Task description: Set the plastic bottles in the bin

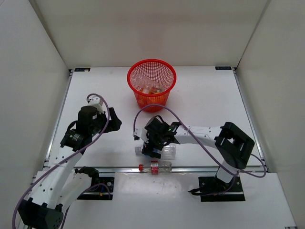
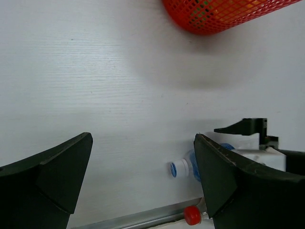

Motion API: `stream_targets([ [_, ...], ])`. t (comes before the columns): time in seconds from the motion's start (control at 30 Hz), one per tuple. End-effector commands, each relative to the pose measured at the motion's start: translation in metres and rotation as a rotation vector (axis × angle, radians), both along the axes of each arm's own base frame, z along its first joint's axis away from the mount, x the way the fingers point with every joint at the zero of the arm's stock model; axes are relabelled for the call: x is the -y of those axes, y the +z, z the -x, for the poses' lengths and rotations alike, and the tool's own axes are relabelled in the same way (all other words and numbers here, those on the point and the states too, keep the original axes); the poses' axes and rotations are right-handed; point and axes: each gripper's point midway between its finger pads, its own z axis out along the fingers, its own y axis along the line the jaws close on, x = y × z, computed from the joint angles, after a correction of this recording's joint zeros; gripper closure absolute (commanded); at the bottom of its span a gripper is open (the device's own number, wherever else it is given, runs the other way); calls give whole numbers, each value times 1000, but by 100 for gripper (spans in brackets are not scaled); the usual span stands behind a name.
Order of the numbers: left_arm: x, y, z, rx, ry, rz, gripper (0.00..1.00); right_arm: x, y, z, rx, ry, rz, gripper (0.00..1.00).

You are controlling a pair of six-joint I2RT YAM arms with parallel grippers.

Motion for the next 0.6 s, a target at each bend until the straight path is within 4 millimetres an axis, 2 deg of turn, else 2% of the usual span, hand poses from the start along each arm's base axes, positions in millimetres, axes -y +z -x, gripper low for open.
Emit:
stream_targets([
  [0.0, -3, 9, 6, 18, 22, 21, 1, -16, 5, -31, 106, -68, -41, 10],
  [0.03, -6, 9, 7, 15, 26, 15, 1, -14, 1, -34, 111, -86, -29, 12],
  [0.1, -5, 8, 10, 7, 23, 18, 1, -13, -1, -41, 148, -129, -10, 28],
  [0.17, -6, 8, 13, 14, 26, 16, 1, -11, 3, -50, 198, -150, 5, 35],
  [0.23, -5, 10, 13, 22, 27, 22, 1, -10, 12, -55, 231, -158, 9, 41],
  [0.3, -6, 14, 12, 38, 33, 31, 1, -11, 34, -62, 262, -167, -12, 49],
  [0.37, -7, 14, 11, 45, 38, 31, 1, -19, 68, -67, 296, -167, -80, 51],
  [0.43, -8, 15, 10, 52, 39, 34, 2, -32, 114, -72, 340, -161, -183, 52],
  [0.5, -10, 15, 7, 63, 46, 27, 1, -34, 173, -76, 421, -138, -330, 54],
  [0.53, -10, 15, 7, 65, 52, 34, 1, -34, 190, -85, 466, -158, -390, 59],
  [0.57, -10, 15, 6, 70, 52, 35, 1, -32, 219, -84, 508, -149, -466, 62],
])
